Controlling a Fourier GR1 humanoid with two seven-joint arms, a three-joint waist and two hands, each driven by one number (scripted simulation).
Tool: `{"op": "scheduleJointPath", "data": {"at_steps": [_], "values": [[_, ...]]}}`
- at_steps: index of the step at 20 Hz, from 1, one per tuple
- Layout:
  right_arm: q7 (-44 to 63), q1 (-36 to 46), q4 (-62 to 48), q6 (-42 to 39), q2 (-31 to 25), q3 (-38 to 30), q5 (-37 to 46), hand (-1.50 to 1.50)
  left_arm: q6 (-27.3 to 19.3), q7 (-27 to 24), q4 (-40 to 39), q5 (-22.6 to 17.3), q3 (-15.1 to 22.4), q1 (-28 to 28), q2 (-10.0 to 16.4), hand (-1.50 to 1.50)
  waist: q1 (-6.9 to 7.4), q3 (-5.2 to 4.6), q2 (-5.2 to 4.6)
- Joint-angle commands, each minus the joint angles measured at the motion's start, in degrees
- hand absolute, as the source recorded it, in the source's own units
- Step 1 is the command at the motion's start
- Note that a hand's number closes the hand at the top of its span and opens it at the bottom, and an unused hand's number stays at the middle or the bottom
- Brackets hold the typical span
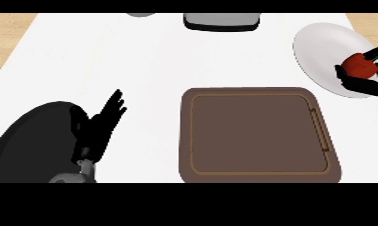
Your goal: Pick the bell pepper from the tray and place it in the plate
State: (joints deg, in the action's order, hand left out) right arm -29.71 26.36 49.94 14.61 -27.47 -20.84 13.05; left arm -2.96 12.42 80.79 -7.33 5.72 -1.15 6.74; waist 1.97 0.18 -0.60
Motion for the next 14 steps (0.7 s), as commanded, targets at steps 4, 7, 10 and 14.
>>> {"op": "scheduleJointPath", "data": {"at_steps": [4,7,10,14], "values": [[-7.7,13.9,-22.8,1.2,-6.1,-4.8,0.1,1.5,0.1,0.2,-0.3,0.5,0.7,-1.7,-1.0,0.0,2.05,0.14,-0.88],[-11.5,14.8,-27.5,0.7,-8.1,-5.7,0.4,1.5,0.9,-1.6,0.6,1.8,2.4,1.8,-0.6,0.0,2.68,0.21,-1.05],[-2.0,17.7,-32.6,1.0,-10.7,-2.6,4.6,1.5,0.3,0.3,0.2,1.7,2.5,-1.5,-1.5,0.0,3.47,0.12,-1.46],[-1.5,16.4,-36.5,-1.0,-11.7,3.6,11.2,-1.5,1.5,0.7,0.1,0.4,1.7,-3.0,-1.2,0.0,4.46,0.21,-2.04]]}}
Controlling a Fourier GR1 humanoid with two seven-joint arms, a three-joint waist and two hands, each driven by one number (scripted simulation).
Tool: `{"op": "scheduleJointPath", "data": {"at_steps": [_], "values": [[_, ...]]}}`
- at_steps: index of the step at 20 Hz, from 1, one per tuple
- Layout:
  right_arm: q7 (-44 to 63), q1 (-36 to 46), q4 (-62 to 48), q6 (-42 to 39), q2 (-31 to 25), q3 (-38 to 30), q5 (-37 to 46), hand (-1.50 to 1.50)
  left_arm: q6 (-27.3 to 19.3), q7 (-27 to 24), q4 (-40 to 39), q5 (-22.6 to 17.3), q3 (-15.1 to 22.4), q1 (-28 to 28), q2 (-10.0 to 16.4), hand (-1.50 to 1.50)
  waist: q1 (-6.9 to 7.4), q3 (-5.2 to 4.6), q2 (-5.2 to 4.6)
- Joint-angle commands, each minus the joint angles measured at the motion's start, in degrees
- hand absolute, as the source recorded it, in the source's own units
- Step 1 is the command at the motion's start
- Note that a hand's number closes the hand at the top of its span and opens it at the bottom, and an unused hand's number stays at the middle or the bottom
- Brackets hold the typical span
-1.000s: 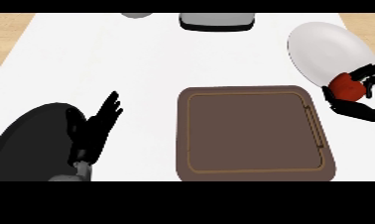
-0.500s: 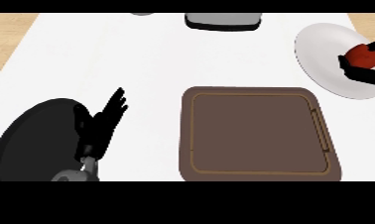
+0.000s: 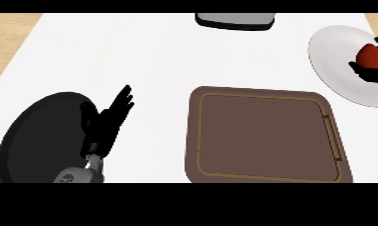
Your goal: Pick the bell pepper from the tray and place it in the plate
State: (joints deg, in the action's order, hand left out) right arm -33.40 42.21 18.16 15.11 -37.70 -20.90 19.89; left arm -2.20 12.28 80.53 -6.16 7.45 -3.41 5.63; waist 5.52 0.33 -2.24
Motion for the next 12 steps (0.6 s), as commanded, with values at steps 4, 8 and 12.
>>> {"op": "scheduleJointPath", "data": {"at_steps": [4,8,12], "values": [[-0.3,2.2,-6.9,-6.8,-1.0,2.5,3.0,-1.5,0.1,-0.4,1.6,0.2,0.8,0.8,-0.6,0.0,1.35,0.29,-0.37],[-5.2,3.3,-7.1,-9.4,1.3,0.0,0.2,-1.5,0.0,0.7,0.7,0.3,0.7,-0.6,-0.6,0.0,0.6,0.38,-0.39],[-8.1,5.3,-7.1,-13.5,0.4,-6.6,-6.6,-1.5,0.2,-0.8,-0.2,0.3,-0.1,0.7,0.1,0.0,-0.13,0.37,-0.16]]}}
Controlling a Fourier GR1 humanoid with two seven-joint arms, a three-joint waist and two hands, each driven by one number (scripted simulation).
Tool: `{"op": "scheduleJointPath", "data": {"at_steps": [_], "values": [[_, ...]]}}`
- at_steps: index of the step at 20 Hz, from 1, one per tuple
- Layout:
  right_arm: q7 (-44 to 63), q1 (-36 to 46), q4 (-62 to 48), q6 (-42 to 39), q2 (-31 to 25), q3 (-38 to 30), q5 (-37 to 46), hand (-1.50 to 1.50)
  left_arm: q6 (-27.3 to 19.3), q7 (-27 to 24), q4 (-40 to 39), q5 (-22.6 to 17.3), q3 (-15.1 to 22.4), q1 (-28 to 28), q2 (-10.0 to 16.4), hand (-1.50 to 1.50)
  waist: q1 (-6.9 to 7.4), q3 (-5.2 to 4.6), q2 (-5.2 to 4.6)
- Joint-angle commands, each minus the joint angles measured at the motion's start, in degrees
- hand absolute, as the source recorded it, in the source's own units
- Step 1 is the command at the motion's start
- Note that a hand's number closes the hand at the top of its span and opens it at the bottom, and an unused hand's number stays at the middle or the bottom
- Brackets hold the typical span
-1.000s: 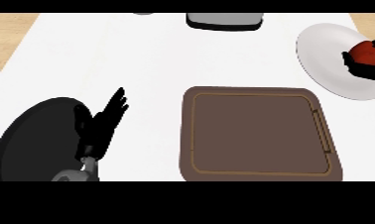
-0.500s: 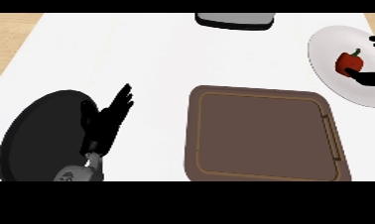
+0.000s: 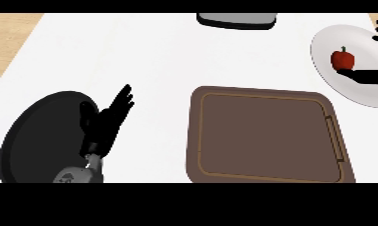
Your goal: Pick the bell pepper from the tray and place it in the plate
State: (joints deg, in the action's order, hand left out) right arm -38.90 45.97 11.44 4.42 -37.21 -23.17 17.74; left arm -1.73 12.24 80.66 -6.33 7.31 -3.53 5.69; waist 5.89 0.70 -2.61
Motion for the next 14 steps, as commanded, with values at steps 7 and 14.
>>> {"op": "scheduleJointPath", "data": {"at_steps": [7,14], "values": [[-1.9,-0.8,-4.1,-13.1,-6.1,-8.8,-8.6,-1.5,0.6,0.0,0.8,-1.2,-2.3,0.0,1.5,0.0,-1.39,-0.05,0.32],[-5.2,-5.9,-4.9,-30.2,-10.8,-7.8,-8.1,-1.5,-0.6,-0.3,-0.2,-0.4,-1.3,1.6,0.0,0.0,-2.36,-0.05,0.67]]}}
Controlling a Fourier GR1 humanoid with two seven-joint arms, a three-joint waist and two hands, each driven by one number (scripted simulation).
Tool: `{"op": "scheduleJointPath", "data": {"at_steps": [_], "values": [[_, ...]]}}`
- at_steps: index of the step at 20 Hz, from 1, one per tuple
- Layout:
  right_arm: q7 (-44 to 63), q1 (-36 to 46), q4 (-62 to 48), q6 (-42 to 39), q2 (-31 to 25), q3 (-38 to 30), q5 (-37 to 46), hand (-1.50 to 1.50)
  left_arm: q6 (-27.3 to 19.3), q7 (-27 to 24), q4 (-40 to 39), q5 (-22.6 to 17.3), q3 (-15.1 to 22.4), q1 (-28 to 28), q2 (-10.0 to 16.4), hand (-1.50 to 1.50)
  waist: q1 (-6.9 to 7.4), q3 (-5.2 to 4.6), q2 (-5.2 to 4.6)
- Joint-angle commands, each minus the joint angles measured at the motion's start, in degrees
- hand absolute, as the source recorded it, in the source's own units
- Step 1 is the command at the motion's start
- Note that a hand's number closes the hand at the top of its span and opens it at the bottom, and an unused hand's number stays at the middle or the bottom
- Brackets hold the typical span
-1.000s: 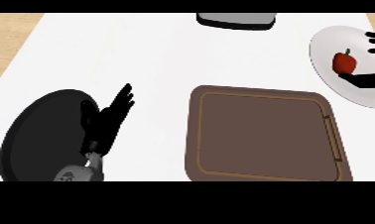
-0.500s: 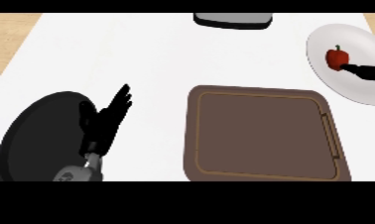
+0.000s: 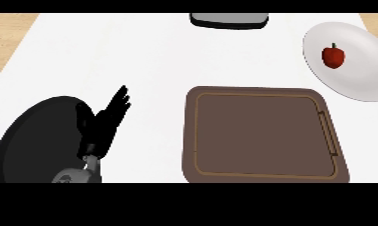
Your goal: Pick the bell pepper from the tray and place it in the plate
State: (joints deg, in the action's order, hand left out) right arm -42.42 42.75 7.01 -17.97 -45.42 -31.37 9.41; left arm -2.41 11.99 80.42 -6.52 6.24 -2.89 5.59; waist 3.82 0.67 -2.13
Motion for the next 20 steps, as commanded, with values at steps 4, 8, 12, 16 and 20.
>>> {"op": "scheduleJointPath", "data": {"at_steps": [4,8,12,16,20], "values": [[-5.2,-6.3,0.5,-12.6,-4.0,1.7,1.5,-1.5,0.6,0.5,0.4,-0.1,0.3,1.8,0.3,0.0,-0.35,0.07,0.24],[-7.1,-8.9,2.0,-13.3,-4.8,2.8,2.5,-1.5,-0.3,-1.1,0.7,0.7,-0.1,2.2,0.3,0.0,-0.77,0.0,0.54],[-10.8,-12.9,3.5,-13.9,-5.5,4.5,4.0,-1.5,0.2,-0.1,0.9,-0.1,-1.0,2.0,1.1,0.0,-1.28,0.06,0.72],[-12.0,-14.2,4.1,-11.7,-4.4,5.7,5.0,-1.5,0.1,0.0,-0.7,-0.2,-1.2,0.7,0.5,0.0,-1.53,-0.03,0.7],[-12.4,-16.0,3.8,-12.7,-6.3,6.0,5.1,-1.5,0.8,0.1,0.7,-0.8,-1.4,2.4,1.2,0.0,-1.37,-0.01,0.9]]}}
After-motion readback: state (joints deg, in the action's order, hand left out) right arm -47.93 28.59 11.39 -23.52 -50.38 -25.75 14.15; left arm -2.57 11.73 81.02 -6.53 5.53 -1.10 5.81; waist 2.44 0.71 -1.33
